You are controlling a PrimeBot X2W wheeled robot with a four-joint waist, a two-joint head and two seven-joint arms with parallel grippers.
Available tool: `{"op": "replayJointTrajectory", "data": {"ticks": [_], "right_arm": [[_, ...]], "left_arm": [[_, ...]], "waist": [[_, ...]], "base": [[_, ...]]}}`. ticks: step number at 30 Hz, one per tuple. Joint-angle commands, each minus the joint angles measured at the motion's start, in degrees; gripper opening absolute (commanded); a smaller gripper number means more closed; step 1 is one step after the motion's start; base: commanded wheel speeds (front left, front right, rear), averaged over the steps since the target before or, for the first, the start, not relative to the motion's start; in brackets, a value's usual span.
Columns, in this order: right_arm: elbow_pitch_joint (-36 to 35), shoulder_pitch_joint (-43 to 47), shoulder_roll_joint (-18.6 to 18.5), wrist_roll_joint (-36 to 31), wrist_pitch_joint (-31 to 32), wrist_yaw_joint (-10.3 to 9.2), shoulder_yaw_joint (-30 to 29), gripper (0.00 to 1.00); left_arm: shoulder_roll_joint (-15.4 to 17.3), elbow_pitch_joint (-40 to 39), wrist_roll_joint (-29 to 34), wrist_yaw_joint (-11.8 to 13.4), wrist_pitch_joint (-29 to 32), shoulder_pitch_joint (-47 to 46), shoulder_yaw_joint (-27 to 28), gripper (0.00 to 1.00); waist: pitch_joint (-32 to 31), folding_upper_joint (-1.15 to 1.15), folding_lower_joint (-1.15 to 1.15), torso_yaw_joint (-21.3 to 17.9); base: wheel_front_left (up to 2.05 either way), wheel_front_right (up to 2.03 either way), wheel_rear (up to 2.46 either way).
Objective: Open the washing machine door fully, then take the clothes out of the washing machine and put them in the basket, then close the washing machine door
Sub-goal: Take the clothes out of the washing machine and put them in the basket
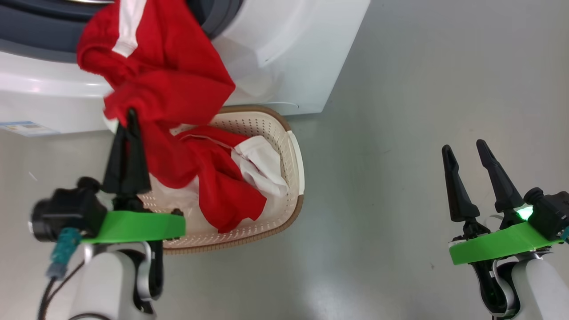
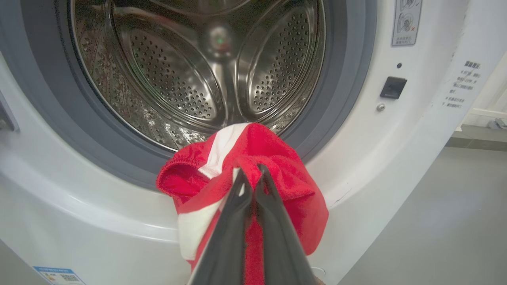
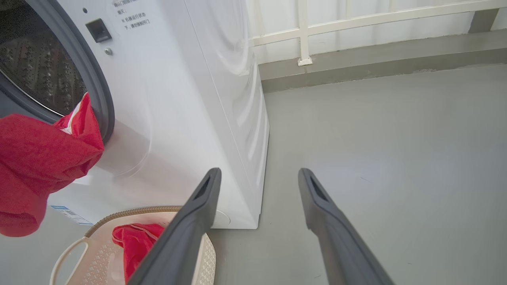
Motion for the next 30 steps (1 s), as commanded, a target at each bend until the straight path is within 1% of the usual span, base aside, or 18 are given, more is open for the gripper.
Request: {"op": "replayJointTrajectory", "data": {"ticks": [1, 4, 5, 6, 7, 9, 13, 14, 21, 30], "right_arm": [[-1.46, 0.07, -0.48, -0.32, -0.37, 0.28, 1.4, 1.0], [-1.63, -0.74, -0.3, -0.3, -0.37, 0.28, 1.62, 1.0], [-1.63, -0.92, -0.27, -0.28, -0.37, 0.28, 1.66, 1.0], [-1.63, -0.92, -0.27, -0.28, -0.37, 0.28, 1.66, 1.0], [-1.63, -1.25, -0.19, -0.26, -0.37, 0.28, 1.81, 1.0], [-1.65, -1.57, -0.09, -0.22, -0.37, 0.28, 1.93, 1.0], [-1.71, -2.12, 0.03, -0.13, -0.37, 0.28, 2.0, 1.0], [-1.71, -2.12, 0.03, -0.13, -0.37, 0.28, 2.0, 1.0], [-1.87, -2.99, 0.37, -0.08, -0.37, 0.28, 2.25, 1.0], [-2.07, -4.19, 0.81, 0.05, -0.37, 0.28, 2.56, 1.0]], "left_arm": [[1.25, -0.22, -0.43, 0.16, -0.22, 0.98, 1.21, 0.0], [1.25, 7.5, 0.55, -0.38, -0.22, 0.42, 0.0, 0.0], [1.25, 9.27, 0.49, -0.55, -0.22, 0.13, -0.09, 0.0], [1.25, 9.27, 0.49, -0.55, -0.22, 0.13, -0.09, 0.0], [1.25, 12.58, 0.89, -0.88, -0.22, -0.56, -0.18, 0.0], [1.25, 15.69, 0.91, -1.3, -0.22, -1.34, -0.21, 0.0], [1.25, 20.99, 1.37, -2.1, -0.22, -3.25, -0.52, 0.0], [1.25, 20.99, 1.37, -2.1, -0.22, -3.25, -0.52, 0.0], [1.25, 29.37, 2.39, -2.49, -0.22, -6.08, -1.77, 0.0], [1.25, 40.7, 3.43, -3.85, -0.22, -10.15, -3.3, 0.0]], "waist": [[0.61, 0.0, 0.0, -0.13], [2.2, 0.0, 0.0, -0.49], [2.47, 0.0, 0.0, -0.58], [2.47, 0.0, 0.0, -0.58], [3.05, 0.0, 0.0, -0.89], [3.65, 0.0, 0.0, -1.23], [4.84, 0.0, 0.0, -1.72], [4.84, 0.0, 0.0, -1.72], [6.76, 0.0, 0.0, -2.54], [9.66, 0.0, 0.0, -3.34]], "base": [[0.0, 0.0, 0.0], [0.0, 0.0, 0.0], [0.0, 0.0, 0.0], [0.0, 0.0, 0.0], [0.0, 0.0, 0.0], [0.0, 0.0, 0.0], [0.0, 0.0, 0.0], [0.0, 0.0, 0.0], [0.0, 0.0, 0.0], [0.0, 0.0, 0.0]]}}
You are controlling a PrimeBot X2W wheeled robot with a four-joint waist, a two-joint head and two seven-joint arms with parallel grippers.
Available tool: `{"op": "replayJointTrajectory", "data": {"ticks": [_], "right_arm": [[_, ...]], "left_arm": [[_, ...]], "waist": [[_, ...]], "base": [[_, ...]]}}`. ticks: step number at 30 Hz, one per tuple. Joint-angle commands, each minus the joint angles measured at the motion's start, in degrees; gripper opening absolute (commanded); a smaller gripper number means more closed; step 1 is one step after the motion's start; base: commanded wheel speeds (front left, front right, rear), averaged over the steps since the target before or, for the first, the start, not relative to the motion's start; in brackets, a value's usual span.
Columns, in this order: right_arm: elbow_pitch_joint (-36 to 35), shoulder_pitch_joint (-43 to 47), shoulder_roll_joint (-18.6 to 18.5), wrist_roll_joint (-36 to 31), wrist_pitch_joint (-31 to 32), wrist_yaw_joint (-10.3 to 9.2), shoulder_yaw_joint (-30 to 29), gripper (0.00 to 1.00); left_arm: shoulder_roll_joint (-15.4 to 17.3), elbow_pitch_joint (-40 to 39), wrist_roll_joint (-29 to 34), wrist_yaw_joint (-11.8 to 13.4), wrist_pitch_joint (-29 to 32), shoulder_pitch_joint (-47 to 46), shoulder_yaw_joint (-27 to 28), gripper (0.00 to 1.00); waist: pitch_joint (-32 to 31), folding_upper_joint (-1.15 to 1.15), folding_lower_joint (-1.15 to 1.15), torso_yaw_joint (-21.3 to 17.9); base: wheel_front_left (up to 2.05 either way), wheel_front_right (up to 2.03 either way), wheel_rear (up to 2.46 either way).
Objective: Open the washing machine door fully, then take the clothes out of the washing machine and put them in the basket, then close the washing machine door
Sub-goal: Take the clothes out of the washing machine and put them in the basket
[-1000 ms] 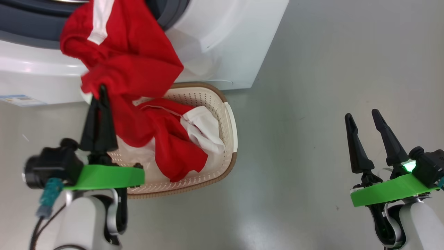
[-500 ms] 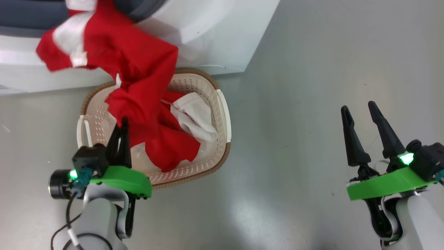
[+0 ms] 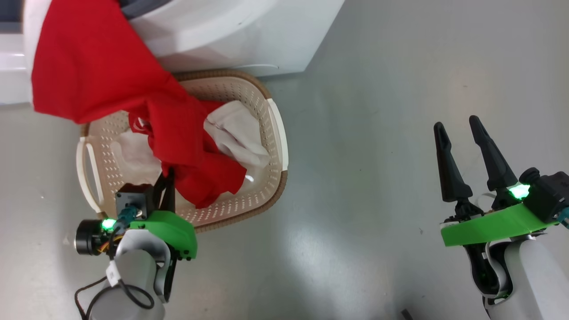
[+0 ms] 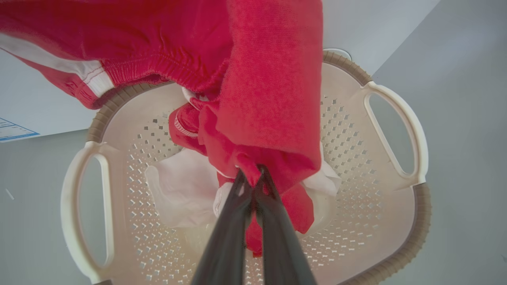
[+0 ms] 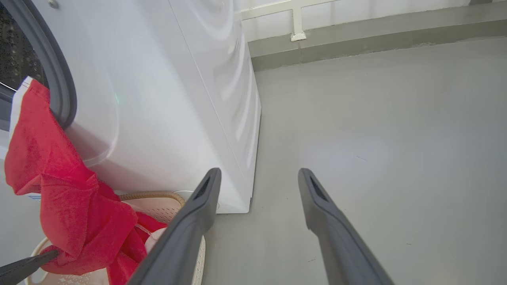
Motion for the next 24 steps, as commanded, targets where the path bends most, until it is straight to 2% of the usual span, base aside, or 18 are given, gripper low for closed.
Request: {"op": "replayJointTrajectory", "data": {"ticks": [1, 16, 24], "right_arm": [[-1.44, -0.13, 0.0, 0.04, -0.36, 0.28, 1.25, 1.0], [-1.95, -2.03, 0.31, 0.03, -0.36, 0.28, 1.5, 1.0], [-1.87, -2.72, 0.2, 0.06, -0.36, 0.28, 2.23, 1.0]], "left_arm": [[1.2, 0.64, 0.46, -0.26, -0.29, -0.11, 1.02, 0.0], [1.56, 11.66, 2.05, -0.78, -0.29, -7.89, 0.71, 0.0], [2.21, 17.6, 2.96, -2.95, -0.29, -11.22, -0.64, 0.0]], "waist": [[0.99, 0.0, 0.0, -0.35], [5.18, 0.0, 0.0, -1.03], [6.31, 0.0, 0.0, -1.47]], "base": [[0.0, 0.0, 0.0], [0.0, 0.0, 0.0], [0.0, 0.0, 0.0]]}}
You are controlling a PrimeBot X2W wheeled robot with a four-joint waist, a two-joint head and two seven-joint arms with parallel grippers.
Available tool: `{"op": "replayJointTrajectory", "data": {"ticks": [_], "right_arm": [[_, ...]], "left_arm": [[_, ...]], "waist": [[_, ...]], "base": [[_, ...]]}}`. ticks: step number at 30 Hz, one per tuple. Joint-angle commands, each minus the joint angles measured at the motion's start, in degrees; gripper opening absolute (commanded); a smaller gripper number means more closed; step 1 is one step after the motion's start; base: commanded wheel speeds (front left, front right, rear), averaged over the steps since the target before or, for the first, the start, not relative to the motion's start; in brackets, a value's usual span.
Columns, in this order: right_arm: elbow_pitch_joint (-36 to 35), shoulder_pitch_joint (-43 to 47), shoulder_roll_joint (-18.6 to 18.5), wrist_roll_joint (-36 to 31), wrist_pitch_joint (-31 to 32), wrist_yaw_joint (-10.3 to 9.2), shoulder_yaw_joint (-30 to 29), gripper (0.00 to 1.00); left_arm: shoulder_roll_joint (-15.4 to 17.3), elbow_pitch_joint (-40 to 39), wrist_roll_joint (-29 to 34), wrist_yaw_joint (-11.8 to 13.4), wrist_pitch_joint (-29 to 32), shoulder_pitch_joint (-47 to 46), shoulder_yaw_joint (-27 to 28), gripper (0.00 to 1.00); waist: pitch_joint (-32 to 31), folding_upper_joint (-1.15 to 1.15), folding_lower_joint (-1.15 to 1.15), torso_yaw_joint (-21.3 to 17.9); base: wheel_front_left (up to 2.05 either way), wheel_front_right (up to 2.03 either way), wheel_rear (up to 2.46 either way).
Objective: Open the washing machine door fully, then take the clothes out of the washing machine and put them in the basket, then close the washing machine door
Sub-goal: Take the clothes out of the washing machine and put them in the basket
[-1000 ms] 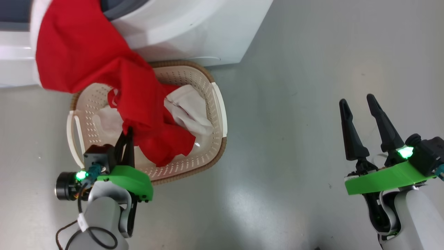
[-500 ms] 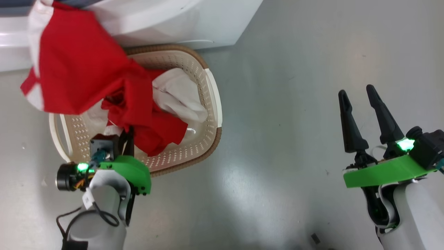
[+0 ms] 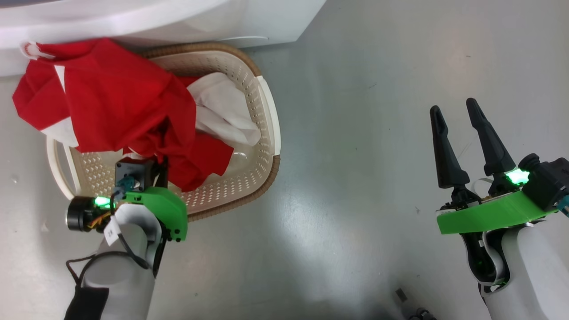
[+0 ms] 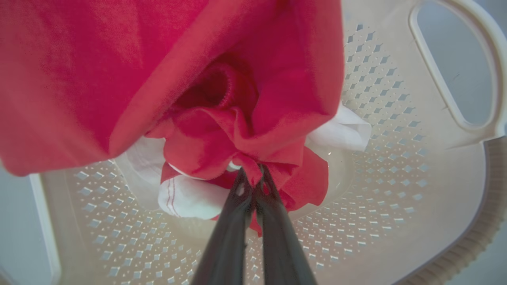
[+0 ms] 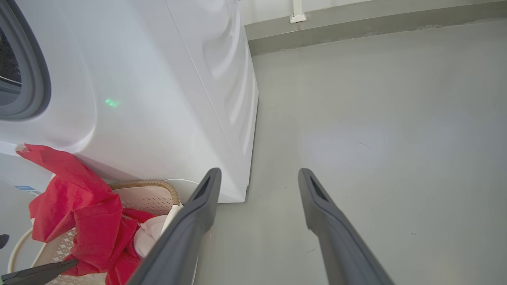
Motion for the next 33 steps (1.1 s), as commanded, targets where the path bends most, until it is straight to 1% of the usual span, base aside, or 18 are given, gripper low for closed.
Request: {"op": "replayJointTrajectory", "data": {"ticks": [1, 8, 13, 17, 21, 22, 23, 24, 25, 26, 33], "right_arm": [[-1.28, 0.08, -0.19, 0.06, -0.36, 0.28, 1.47, 1.0], [-1.28, -0.33, -0.34, 0.04, -0.36, 0.28, 1.77, 1.0], [-1.32, -0.59, -0.4, 0.03, -0.36, 0.28, 1.91, 1.0], [-1.25, -0.71, -0.54, 0.05, -0.36, 0.28, 1.96, 1.0], [-1.23, -0.87, -0.64, 0.04, -0.36, 0.28, 2.02, 1.0], [-1.24, -0.89, -0.65, 0.01, -0.36, 0.28, 2.02, 1.0], [-1.26, -0.91, -0.67, -0.01, -0.36, 0.28, 1.99, 1.0], [-1.28, -0.92, -0.68, -0.04, -0.36, 0.28, 1.94, 1.0], [-1.3, -0.91, -0.7, -0.08, -0.36, 0.28, 1.9, 1.0], [-1.3, -0.9, -0.71, -0.11, -0.36, 0.28, 1.86, 1.0], [-0.84, -0.71, -0.78, -0.19, -0.36, 0.28, 1.71, 1.0]], "left_arm": [[1.63, 0.52, 0.43, -0.75, -0.29, 0.27, 0.8, 0.0], [1.39, 5.32, 0.1, -3.36, -0.29, -1.87, -0.67, 0.0], [1.08, 6.95, -0.85, -4.82, -0.24, -2.69, -2.1, 0.0], [0.82, 7.48, -2.23, -5.26, 0.0, -2.68, -3.82, 0.0], [0.68, 7.59, -5.37, -5.31, 0.02, -2.63, -6.46, 0.0], [0.67, 7.59, -6.3, -5.32, 0.0, -2.7, -6.81, 0.13], [0.66, 7.58, -7.14, -5.32, -0.03, -2.83, -7.05, 0.33], [0.66, 7.59, -7.61, -5.32, -0.07, -3.02, -7.37, 0.47], [0.65, 7.59, -8.01, -5.32, -0.11, -3.21, -7.55, 0.87], [0.65, 7.6, -8.42, -5.33, -0.14, -3.36, -7.63, 1.0], [1.04, 6.83, -10.31, -5.33, -0.27, -3.23, -7.24, 1.0]], "waist": [[0.33, 0.0, 0.0, -0.11], [1.11, 0.0, 0.0, -0.27], [1.64, 0.0, 0.0, -0.26], [1.83, 0.0, 0.0, -0.2], [2.0, 0.0, 0.0, -0.12], [2.03, 0.0, 0.0, -0.06], [2.04, 0.0, 0.0, 0.0], [2.03, 0.0, 0.0, 0.08], [2.0, 0.0, 0.0, 0.14], [1.95, 0.0, 0.0, 0.2], [0.56, 0.0, 0.0, 0.65]], "base": [[0.0, 0.0, 0.0], [0.0, 0.0, 0.0], [0.0, 0.0, 0.0], [0.0, 0.0, 0.0], [0.0, 0.0, 0.0], [0.0, 0.0, 0.0], [0.0, 0.0, 0.0], [0.0, 0.0, 0.0], [0.0, 0.0, 0.0], [0.0, 0.0, 0.0], [0.0, 0.0, 0.0]]}}
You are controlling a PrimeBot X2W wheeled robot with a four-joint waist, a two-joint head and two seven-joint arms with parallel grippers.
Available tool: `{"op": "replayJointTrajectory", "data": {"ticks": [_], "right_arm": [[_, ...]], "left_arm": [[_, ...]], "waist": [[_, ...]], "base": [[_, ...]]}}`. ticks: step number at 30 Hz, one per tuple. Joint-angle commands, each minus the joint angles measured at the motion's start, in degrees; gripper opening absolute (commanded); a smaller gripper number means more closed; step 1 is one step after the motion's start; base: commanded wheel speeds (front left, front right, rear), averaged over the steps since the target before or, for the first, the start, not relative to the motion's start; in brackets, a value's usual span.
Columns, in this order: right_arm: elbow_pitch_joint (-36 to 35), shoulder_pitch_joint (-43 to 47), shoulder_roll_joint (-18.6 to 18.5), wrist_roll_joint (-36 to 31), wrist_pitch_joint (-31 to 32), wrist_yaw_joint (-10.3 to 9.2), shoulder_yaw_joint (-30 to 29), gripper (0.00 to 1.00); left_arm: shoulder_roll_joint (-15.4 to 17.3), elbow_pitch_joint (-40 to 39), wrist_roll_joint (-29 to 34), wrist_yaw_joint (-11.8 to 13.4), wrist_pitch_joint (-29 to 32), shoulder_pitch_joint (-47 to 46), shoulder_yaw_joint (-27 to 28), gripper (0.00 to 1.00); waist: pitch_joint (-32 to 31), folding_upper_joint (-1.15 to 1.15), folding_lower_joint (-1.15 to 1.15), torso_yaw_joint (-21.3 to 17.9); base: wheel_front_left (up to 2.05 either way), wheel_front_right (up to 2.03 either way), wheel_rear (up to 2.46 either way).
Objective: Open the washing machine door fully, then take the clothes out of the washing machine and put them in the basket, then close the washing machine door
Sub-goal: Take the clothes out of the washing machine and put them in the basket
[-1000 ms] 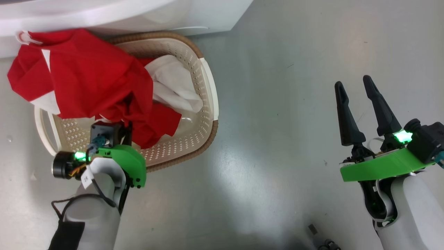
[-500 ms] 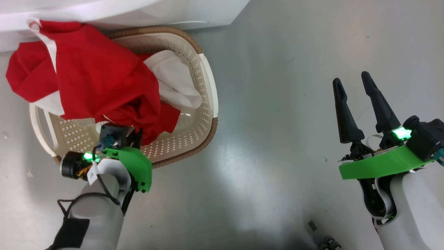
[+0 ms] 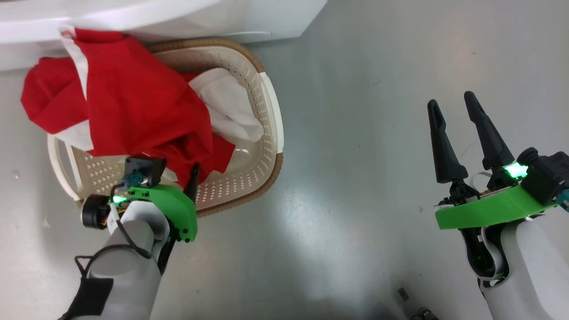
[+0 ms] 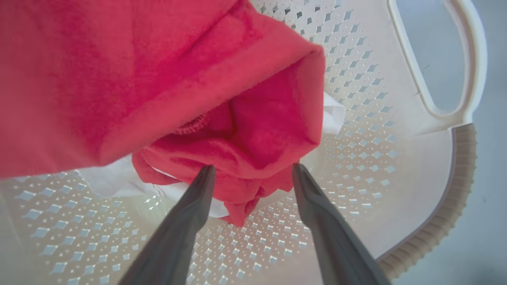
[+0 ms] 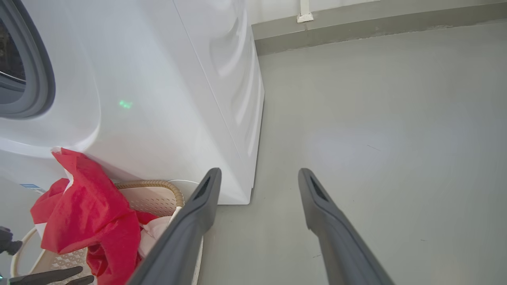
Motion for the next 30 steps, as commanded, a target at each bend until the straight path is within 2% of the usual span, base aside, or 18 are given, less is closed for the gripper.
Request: {"op": "replayJointTrajectory", "data": {"ticks": [1, 15, 30], "right_arm": [[-0.93, 0.68, -0.43, -0.18, -0.36, 0.28, 0.89, 1.0], [0.81, 3.42, -1.18, -0.31, -0.36, 0.28, 0.9, 1.0], [3.07, 9.23, -1.98, -0.23, -0.36, 0.28, 0.93, 1.0]], "left_arm": [[1.61, -0.81, -0.66, -0.31, -0.51, 1.2, 1.19, 1.0], [1.95, -10.56, -1.74, 0.9, -0.53, 9.14, 6.34, 1.0], [1.94, -25.37, 3.15, 1.72, -0.53, 21.19, 14.34, 1.0]], "waist": [[-0.71, 0.0, 0.0, 0.22], [-9.68, 0.0, 0.0, 1.72], [-21.76, 0.0, 0.0, 3.33]], "base": [[0.0, 0.0, 0.0], [0.0, 0.0, 0.0], [0.0, 0.0, 0.0]]}}
